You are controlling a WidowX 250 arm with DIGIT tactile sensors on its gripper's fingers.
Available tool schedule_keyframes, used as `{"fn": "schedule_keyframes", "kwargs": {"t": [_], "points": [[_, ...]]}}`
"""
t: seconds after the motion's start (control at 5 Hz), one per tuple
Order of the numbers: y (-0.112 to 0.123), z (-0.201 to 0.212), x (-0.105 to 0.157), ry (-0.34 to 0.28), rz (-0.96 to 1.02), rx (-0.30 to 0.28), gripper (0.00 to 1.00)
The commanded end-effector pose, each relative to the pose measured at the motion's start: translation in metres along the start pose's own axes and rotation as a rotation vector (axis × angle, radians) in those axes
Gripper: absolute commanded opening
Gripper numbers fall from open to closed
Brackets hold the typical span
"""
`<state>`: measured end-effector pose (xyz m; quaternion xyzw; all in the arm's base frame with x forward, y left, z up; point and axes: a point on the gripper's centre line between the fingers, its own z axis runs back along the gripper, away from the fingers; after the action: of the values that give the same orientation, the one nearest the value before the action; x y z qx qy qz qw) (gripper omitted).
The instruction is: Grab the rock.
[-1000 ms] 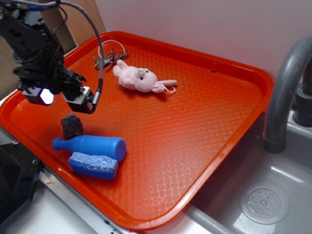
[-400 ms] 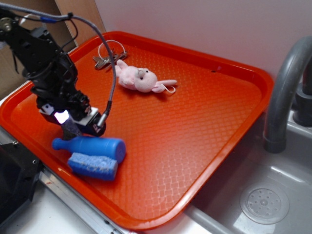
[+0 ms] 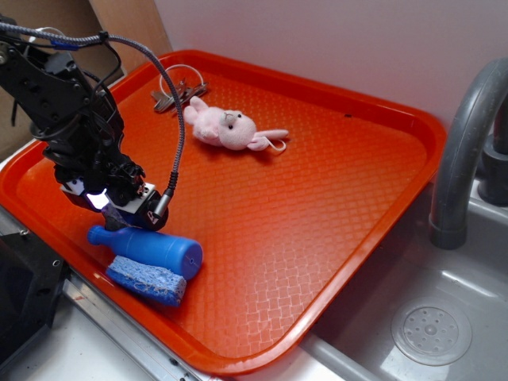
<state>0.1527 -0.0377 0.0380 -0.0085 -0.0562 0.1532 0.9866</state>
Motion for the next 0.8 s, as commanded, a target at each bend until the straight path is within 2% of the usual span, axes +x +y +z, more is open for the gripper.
{"fn": "schedule_keyframes", "kwargs": {"t": [0.0,0.2,0.4,0.6], "points": [[0.006,0.001,0.020,-0.013,-0.010,0.034,0.00],[0.004,0.020,0.033,-0.023,-0.038,0.089,0.00],[0.006,0.068,0.065,-0.075,-0.042,0.049,0.00],[-0.004,0.115,0.090,-0.064,-0.078,-0.020,0.00]]}}
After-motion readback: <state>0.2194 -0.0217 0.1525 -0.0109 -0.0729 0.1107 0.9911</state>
